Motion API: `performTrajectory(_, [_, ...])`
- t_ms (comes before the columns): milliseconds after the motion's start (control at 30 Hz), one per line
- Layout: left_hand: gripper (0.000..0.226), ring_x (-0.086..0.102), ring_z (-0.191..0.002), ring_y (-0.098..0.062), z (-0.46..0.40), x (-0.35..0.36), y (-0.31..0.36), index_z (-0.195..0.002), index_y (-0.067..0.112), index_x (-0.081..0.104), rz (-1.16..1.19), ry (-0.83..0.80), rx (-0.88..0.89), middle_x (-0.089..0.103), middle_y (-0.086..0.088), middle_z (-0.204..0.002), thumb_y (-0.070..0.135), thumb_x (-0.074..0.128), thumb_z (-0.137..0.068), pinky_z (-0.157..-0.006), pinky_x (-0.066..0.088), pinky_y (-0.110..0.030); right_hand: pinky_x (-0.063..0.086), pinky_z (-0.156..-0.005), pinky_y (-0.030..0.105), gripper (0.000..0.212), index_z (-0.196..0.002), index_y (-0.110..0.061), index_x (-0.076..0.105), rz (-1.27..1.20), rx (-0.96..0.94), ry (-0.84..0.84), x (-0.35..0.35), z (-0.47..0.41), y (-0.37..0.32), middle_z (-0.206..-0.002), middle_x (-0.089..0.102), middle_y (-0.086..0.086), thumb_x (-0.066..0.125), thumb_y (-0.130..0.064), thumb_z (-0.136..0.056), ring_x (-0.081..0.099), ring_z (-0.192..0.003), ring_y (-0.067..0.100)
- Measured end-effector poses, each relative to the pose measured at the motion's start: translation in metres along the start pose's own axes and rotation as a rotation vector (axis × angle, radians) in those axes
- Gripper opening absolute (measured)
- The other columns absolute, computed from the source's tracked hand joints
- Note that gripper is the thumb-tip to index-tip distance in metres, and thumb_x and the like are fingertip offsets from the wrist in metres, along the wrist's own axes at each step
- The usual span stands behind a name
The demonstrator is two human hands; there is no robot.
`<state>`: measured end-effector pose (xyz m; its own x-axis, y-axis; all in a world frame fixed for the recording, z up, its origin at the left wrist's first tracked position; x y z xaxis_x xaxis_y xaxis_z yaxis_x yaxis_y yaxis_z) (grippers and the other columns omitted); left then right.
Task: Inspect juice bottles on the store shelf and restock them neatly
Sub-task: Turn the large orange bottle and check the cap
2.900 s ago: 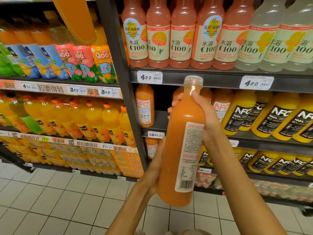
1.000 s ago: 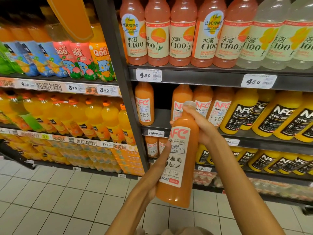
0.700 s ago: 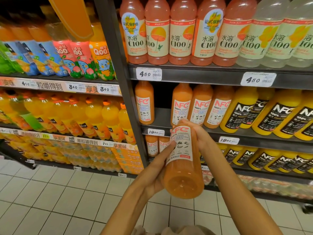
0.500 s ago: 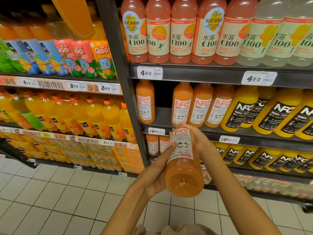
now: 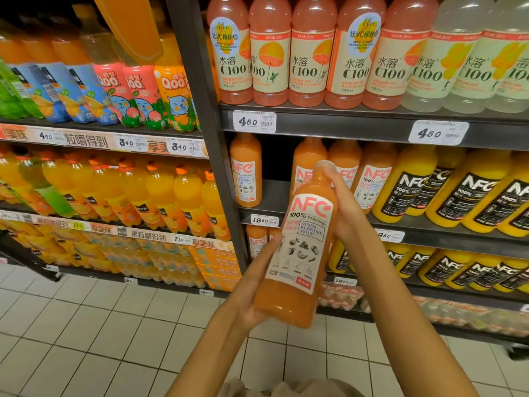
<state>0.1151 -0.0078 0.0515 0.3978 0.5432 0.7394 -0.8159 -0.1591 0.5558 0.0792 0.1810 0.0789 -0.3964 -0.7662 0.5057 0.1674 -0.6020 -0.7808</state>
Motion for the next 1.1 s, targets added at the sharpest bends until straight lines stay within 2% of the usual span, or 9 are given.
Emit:
performTrajectory(100, [0.054, 0.07, -0.095, -0.024, 0.0, -0.003, 0.007, -0.116, 0.026, 0.058, -0.31, 0.146, 0.119, 0.073, -0.005, -0.105, 0.053, 0.067, -0.07, -0.069, 0.058, -0.035, 0.058, -0.071, 0.04, 0.034, -0.102, -0.019, 0.055, 0.18, 0.026, 0.069, 0.006, 0.005, 0.001, -0.071, 0.07, 0.005, 0.056, -0.05, -0.088, 0.07, -0.068, 0.018])
performTrajectory(233, [0.054, 0.068, -0.1, -0.02, 0.0, -0.003, -0.004, -0.125, 0.032, 0.052, -0.526, 0.186, 0.222, 0.071, 0.002, -0.111, 0.055, 0.061, -0.077, -0.08, 0.057, -0.036, 0.056, -0.081, 0.043, 0.029, -0.099, -0.024, 0.053, 0.202, -0.018, 0.124, 0.012, 0.007, 0.006, -0.081, 0.069, 0.006, 0.063, -0.047, -0.085, 0.069, -0.078, 0.021])
performTrajectory(367, [0.06, 0.064, -0.111, -0.021, -0.001, -0.006, -0.008, -0.127, 0.039, 0.052, -0.457, 0.157, 0.241, 0.066, 0.001, -0.121, 0.069, 0.052, -0.074, -0.092, 0.052, -0.045, 0.058, -0.071, 0.038, 0.023, -0.095, -0.026, 0.057, 0.166, -0.119, 0.042, 0.017, 0.013, -0.002, -0.079, 0.074, 0.003, 0.062, -0.046, -0.085, 0.072, -0.075, 0.02])
performTrajectory(467, [0.066, 0.058, -0.119, -0.028, 0.0, -0.013, -0.001, -0.128, 0.032, 0.056, -0.284, 0.105, 0.162, 0.061, -0.008, -0.128, 0.072, 0.042, -0.079, -0.1, 0.044, -0.051, 0.055, -0.084, 0.044, 0.03, -0.1, -0.023, 0.063, 0.073, -0.16, -0.109, 0.019, 0.021, -0.007, -0.095, 0.074, 0.005, 0.06, -0.046, -0.083, 0.07, -0.094, 0.026])
performTrajectory(567, [0.088, 0.053, -0.122, -0.036, -0.003, -0.012, 0.0, -0.134, 0.028, 0.051, -0.231, 0.03, 0.092, 0.056, -0.016, -0.133, 0.075, 0.064, -0.06, -0.103, 0.039, -0.056, 0.054, -0.085, 0.043, 0.043, -0.109, -0.017, 0.064, -0.034, -0.178, -0.248, 0.026, 0.027, -0.007, -0.102, 0.072, 0.006, 0.059, -0.047, -0.078, 0.068, -0.099, 0.026])
performTrajectory(633, [0.092, 0.057, -0.119, -0.033, -0.005, -0.012, 0.0, -0.128, 0.032, 0.054, -0.255, -0.005, 0.085, 0.06, -0.013, -0.129, 0.077, 0.07, -0.05, -0.096, 0.048, -0.051, 0.057, -0.079, 0.039, 0.04, -0.105, -0.017, 0.068, -0.066, -0.208, -0.289, 0.029, 0.031, -0.007, -0.103, 0.072, 0.007, 0.058, -0.046, -0.08, 0.069, -0.098, 0.026])
performTrajectory(833, [0.064, 0.071, -0.09, -0.014, -0.003, -0.011, 0.009, -0.106, 0.04, 0.059, -0.499, 0.2, 0.271, 0.074, 0.009, -0.095, 0.078, 0.052, -0.055, -0.063, 0.058, -0.028, 0.055, -0.085, 0.039, 0.041, -0.115, -0.022, 0.063, 0.21, -0.344, -0.125, 0.028, 0.033, -0.014, -0.113, 0.07, 0.005, 0.057, -0.047, -0.083, 0.066, -0.106, 0.024])
performTrajectory(967, [0.044, 0.071, -0.091, -0.022, -0.003, -0.01, 0.015, -0.102, 0.035, 0.061, -0.657, 0.289, 0.352, 0.073, 0.0, -0.1, 0.06, 0.047, -0.068, -0.079, 0.058, -0.041, 0.055, -0.082, 0.04, 0.035, -0.101, -0.025, 0.067, 0.267, -0.332, -0.07, 0.028, 0.035, -0.016, -0.102, 0.073, 0.005, 0.064, -0.05, -0.076, 0.07, -0.097, 0.023])
performTrajectory(1100, [0.057, 0.071, -0.092, -0.021, -0.007, -0.014, 0.01, -0.106, 0.029, 0.066, -0.554, 0.297, 0.338, 0.074, -0.001, -0.101, 0.064, 0.033, -0.073, -0.079, 0.058, -0.037, 0.054, -0.082, 0.041, 0.028, -0.093, -0.018, 0.068, 0.26, -0.365, -0.119, 0.031, 0.036, -0.02, -0.097, 0.073, 0.007, 0.066, -0.044, -0.081, 0.069, -0.096, 0.027])
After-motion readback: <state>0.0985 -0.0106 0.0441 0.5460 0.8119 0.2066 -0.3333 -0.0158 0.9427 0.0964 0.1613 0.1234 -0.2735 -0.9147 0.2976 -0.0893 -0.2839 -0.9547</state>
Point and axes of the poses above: each hand's wrist, its own z-axis away from the middle knuckle, its own x-axis out of the palm, y = z × x, the point moved 1 cm from there along -z, towards the middle knuckle
